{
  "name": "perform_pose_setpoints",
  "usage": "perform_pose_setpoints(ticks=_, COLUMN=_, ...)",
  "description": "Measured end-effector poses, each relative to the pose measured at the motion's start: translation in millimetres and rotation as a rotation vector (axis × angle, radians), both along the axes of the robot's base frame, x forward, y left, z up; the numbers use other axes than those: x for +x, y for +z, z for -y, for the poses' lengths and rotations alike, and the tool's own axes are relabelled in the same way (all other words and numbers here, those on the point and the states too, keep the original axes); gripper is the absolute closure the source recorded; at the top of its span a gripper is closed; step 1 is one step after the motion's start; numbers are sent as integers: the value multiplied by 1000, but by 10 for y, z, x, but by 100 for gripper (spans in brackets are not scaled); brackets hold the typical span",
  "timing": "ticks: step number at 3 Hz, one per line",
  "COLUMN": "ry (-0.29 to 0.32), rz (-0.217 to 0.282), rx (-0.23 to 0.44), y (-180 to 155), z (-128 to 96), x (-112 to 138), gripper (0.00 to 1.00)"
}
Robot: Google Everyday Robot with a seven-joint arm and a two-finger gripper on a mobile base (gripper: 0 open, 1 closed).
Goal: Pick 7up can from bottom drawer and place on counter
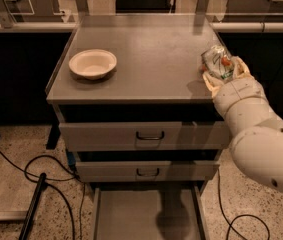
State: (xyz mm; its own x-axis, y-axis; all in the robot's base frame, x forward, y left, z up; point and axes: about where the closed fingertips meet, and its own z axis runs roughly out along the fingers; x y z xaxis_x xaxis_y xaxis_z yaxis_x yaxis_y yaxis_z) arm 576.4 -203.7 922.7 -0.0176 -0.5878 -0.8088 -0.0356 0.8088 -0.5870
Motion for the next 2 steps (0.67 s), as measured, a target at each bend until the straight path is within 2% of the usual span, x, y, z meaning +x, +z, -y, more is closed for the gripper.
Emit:
perform_pose_setpoints(ticks=1, ry=-45, rz=63, rx=100, y=76, z=-90, x=363, gripper=100)
perform_pose_setpoints(ticks=2, ry=-36, rz=75, rx=195, y=46, z=-280, x=591, gripper=100)
